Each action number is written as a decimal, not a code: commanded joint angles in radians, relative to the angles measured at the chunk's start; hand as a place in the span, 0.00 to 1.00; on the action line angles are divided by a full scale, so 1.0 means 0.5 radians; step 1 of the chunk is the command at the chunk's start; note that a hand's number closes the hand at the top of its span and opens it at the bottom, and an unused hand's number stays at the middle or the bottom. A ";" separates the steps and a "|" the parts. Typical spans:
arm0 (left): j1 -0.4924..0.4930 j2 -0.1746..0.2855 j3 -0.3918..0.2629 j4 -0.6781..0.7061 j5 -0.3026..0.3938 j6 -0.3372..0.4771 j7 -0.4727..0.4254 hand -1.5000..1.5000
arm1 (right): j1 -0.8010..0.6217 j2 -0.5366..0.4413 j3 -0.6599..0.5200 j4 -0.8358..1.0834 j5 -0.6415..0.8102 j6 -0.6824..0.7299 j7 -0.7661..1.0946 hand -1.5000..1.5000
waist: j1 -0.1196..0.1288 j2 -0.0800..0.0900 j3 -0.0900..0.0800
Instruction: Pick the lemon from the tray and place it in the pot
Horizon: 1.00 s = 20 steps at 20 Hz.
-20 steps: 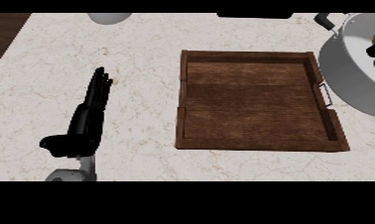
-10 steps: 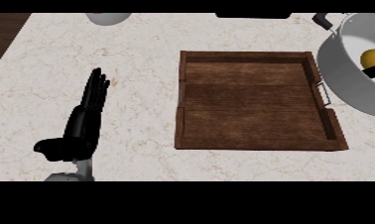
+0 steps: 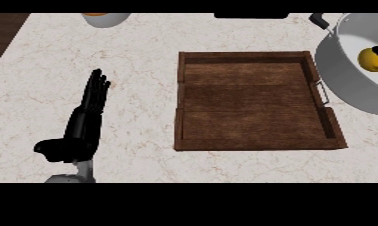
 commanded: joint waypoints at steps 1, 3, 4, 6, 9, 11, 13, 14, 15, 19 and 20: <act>0.054 0.025 0.024 -0.051 0.038 -0.030 0.024 0.50 | 0.059 0.107 -0.130 -0.185 -0.298 -0.381 -0.250 0.00 | 0.002 -0.006 0.001; -0.021 0.007 0.027 -0.007 0.006 0.010 0.056 0.50 | 0.105 0.112 -0.171 -0.245 -0.462 -0.416 -0.392 0.00 | -0.013 -0.002 0.000; 0.114 0.013 0.012 -0.093 -0.002 0.004 -0.003 0.50 | 0.158 0.161 -0.139 -0.322 -0.487 -0.412 -0.414 0.00 | -0.012 -0.013 -0.004; 0.026 -0.058 -0.032 0.016 -0.035 0.026 -0.029 0.50 | 0.239 0.159 -0.162 -0.382 -0.640 -0.430 -0.524 0.00 | -0.021 -0.006 -0.004; -0.120 -0.048 0.046 0.193 -0.028 0.026 -0.022 0.50 | 0.428 0.230 -0.123 -0.624 -0.843 -0.381 -0.689 0.00 | -0.044 -0.010 -0.006; 0.029 0.026 0.070 0.009 0.009 -0.028 -0.011 0.50 | 0.621 0.322 -0.090 -0.884 -0.913 -0.322 -0.719 0.00 | -0.048 -0.019 -0.007; 0.134 -0.030 -0.005 0.009 -0.011 -0.045 -0.086 0.50 | 0.691 0.311 -0.053 -1.027 -0.991 -0.272 -0.710 0.00 | -0.037 -0.017 -0.007; -0.010 0.032 0.099 0.035 0.039 -0.066 0.018 0.50 | 0.756 0.363 -0.023 -1.105 -1.018 -0.270 -0.698 0.00 | -0.039 -0.015 -0.007; 0.055 0.028 0.096 0.099 0.017 -0.074 -0.109 0.50 | 0.850 0.354 -0.017 -1.236 -1.022 -0.181 -0.686 0.00 | -0.049 -0.018 -0.009; 0.114 -0.013 0.040 -0.052 -0.017 -0.045 -0.026 0.50 | 1.093 0.420 0.045 -1.546 -1.104 -0.146 -0.605 0.00 | -0.033 -0.014 -0.008; 0.097 -0.025 0.052 -0.023 0.008 -0.073 -0.063 0.50 | 1.104 0.568 0.113 -1.590 -1.007 -0.260 -0.538 0.00 | -0.028 -0.013 -0.008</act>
